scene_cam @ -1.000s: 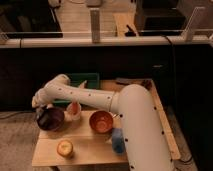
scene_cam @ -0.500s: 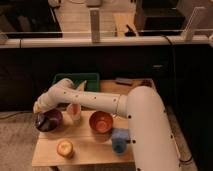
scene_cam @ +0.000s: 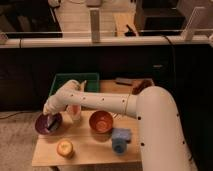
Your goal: Wipe purple bowl with brush
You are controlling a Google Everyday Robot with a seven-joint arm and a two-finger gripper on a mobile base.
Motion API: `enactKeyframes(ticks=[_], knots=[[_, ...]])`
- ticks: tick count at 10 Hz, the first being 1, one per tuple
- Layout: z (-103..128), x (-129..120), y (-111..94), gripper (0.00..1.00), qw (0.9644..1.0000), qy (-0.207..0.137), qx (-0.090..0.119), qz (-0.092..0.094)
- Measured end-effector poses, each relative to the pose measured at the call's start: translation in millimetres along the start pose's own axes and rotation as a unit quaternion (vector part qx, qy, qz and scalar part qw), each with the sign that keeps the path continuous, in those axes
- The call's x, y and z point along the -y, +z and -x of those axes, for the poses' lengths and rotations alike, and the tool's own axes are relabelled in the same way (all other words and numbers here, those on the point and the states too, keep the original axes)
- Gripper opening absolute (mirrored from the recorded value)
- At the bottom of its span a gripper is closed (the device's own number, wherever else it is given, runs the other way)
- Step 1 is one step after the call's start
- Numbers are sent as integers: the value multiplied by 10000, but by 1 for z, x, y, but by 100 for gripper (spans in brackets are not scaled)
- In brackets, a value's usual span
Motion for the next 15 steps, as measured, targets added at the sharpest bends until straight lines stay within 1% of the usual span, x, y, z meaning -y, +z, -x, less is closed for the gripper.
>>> enactKeyframes(ticks=[1,3,4,5,6,8,10,11,12,14,15], knots=[[-6,-6,-4,0,9999,17,-95,130],[-23,-13,-4,0,9990,-23,-260,361],[-32,-14,-1,0,9987,-43,-334,390],[-40,-13,1,0,9985,-66,-406,369],[-48,-7,5,0,9982,-134,-488,318],[-57,7,12,0,9979,-265,-572,169],[-56,19,16,0,9978,-340,-562,-84],[-51,26,18,0,9977,-370,-530,-218],[-44,31,18,0,9975,-390,-501,-303],[-19,43,16,0,9970,-439,-378,-506],[-10,46,17,0,9970,-453,-313,-536]])
